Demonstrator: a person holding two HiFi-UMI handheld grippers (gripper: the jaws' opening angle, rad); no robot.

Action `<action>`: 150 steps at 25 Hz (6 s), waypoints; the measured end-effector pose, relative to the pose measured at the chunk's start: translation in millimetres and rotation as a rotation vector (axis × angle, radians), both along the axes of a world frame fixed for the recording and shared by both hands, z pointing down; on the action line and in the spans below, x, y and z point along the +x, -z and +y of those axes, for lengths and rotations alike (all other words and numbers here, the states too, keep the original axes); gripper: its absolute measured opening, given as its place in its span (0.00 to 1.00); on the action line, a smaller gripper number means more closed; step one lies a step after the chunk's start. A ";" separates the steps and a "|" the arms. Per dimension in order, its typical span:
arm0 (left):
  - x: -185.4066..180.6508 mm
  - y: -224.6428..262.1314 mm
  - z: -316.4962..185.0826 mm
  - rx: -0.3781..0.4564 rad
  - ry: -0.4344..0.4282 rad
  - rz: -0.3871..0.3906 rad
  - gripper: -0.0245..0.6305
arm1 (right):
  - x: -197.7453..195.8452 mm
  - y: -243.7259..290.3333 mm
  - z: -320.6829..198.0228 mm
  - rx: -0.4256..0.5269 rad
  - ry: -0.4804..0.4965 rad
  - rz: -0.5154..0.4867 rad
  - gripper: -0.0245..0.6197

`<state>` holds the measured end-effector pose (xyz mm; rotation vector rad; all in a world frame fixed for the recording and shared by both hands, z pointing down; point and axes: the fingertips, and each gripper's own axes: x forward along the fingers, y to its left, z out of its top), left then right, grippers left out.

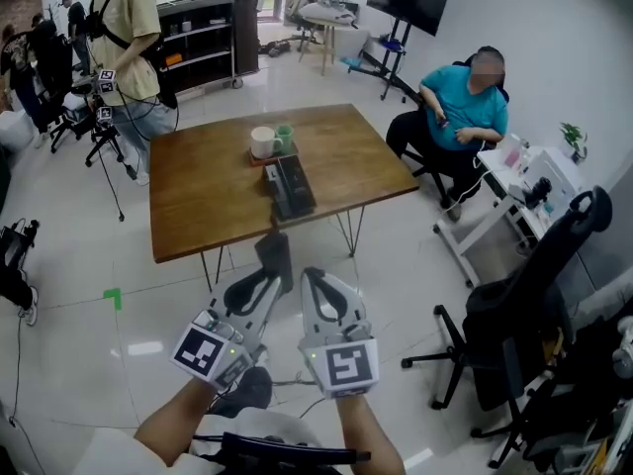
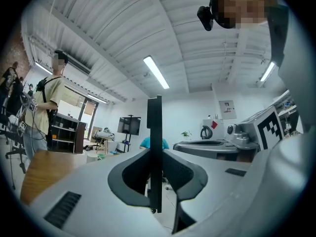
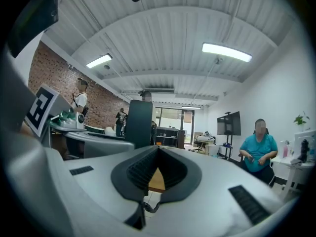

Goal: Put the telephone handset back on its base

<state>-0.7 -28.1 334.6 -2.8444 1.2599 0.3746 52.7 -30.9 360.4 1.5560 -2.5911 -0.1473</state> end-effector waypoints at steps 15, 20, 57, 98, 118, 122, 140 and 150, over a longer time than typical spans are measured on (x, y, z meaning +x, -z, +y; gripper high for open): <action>-6.0 -19.3 -118.5 -0.132 -0.058 0.030 0.14 | -11.3 -10.8 -113.6 -0.069 -0.011 -0.013 0.05; -11.6 -22.3 -158.2 -0.148 -0.068 0.030 0.13 | -17.2 -17.4 -151.5 -0.089 -0.027 0.000 0.05; -22.1 -142.3 -331.1 -0.468 -0.142 0.172 0.13 | -17.7 -53.2 -253.4 -0.155 -0.132 -0.040 0.05; -21.9 -265.4 -427.4 -0.905 -0.255 0.552 0.14 | -18.0 -98.4 -284.3 -0.267 -0.102 0.007 0.05; -32.9 -265.0 -427.7 -0.873 -0.165 0.510 0.18 | -29.2 -90.4 -285.8 -0.265 -0.089 -0.024 0.05; -40.4 -262.8 -426.4 -0.855 -0.139 0.514 0.18 | -29.2 -94.0 -284.4 -0.261 -0.085 0.005 0.05; -68.4 -233.8 -406.0 -0.748 -0.064 0.483 0.17 | -47.6 -82.0 -275.3 -0.240 -0.064 -0.008 0.05; -79.9 -187.6 -374.6 -0.593 -0.067 0.468 0.13 | -58.8 -75.7 -265.6 -0.214 -0.038 0.026 0.05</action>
